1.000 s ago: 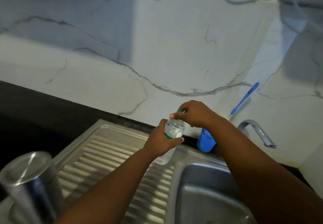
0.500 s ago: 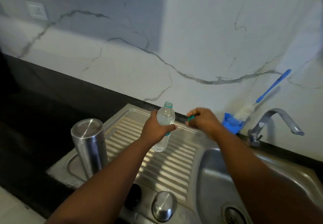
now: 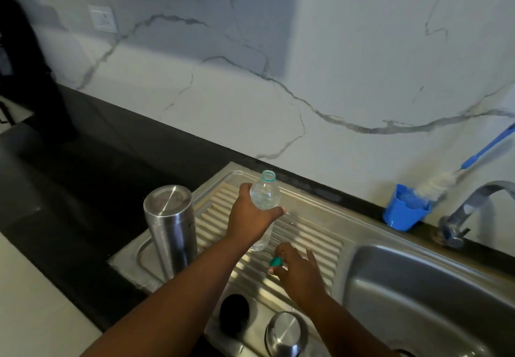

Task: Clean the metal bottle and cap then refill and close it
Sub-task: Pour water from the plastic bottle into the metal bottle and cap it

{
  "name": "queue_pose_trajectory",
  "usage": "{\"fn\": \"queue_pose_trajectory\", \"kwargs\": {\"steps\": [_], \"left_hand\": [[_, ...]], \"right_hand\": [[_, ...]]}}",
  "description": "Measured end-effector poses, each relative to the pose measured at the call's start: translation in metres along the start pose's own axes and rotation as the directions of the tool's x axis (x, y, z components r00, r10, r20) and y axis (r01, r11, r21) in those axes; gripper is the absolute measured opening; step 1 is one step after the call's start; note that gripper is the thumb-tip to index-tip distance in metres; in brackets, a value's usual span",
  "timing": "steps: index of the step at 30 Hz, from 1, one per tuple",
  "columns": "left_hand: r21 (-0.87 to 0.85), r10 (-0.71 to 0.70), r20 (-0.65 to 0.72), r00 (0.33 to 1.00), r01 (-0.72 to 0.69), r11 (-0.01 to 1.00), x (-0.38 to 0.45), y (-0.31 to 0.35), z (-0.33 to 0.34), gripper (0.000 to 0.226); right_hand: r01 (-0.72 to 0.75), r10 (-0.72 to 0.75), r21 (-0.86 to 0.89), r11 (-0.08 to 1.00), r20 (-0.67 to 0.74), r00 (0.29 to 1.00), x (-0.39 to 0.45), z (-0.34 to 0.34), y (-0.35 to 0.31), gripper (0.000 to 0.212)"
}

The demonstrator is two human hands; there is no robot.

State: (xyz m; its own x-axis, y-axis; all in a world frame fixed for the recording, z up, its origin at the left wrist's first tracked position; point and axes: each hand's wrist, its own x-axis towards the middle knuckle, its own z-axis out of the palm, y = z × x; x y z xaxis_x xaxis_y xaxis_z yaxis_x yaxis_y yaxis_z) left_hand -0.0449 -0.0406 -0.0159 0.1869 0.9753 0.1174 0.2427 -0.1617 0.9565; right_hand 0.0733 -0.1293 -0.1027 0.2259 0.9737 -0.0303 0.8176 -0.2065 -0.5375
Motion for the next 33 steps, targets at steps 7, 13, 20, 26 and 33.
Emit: {"fn": "queue_pose_trajectory", "kwargs": {"steps": [7,13,20,26,33], "left_hand": [[0.067,0.04,-0.002,0.999,-0.04,0.997,-0.007,0.004,0.002,0.069],[0.105,0.085,0.112,0.99,-0.097,0.99,-0.026,0.026,0.006,0.072],[0.094,0.119,0.349,0.929,-0.161,0.982,-0.045,0.068,-0.003,0.084],[0.803,-0.282,0.52,0.806,-0.35,0.483,-0.044,0.1,-0.049,0.129],[0.664,-0.445,0.34,0.829,-0.546,-0.511,-0.064,0.048,-0.067,0.074]], "right_hand": [[-0.031,0.067,0.335,0.942,-0.097,0.993,0.005,-0.022,-0.007,0.081],[0.055,-0.005,0.571,0.819,-0.088,0.996,0.005,-0.058,-0.03,0.082],[0.145,-0.054,0.604,0.783,-0.167,0.985,0.0,-0.087,-0.05,0.06],[0.179,-0.042,0.585,0.791,-0.241,0.97,-0.031,-0.104,-0.036,0.07],[0.191,-0.039,0.588,0.786,-0.261,0.965,-0.055,-0.116,-0.026,0.077]]}}
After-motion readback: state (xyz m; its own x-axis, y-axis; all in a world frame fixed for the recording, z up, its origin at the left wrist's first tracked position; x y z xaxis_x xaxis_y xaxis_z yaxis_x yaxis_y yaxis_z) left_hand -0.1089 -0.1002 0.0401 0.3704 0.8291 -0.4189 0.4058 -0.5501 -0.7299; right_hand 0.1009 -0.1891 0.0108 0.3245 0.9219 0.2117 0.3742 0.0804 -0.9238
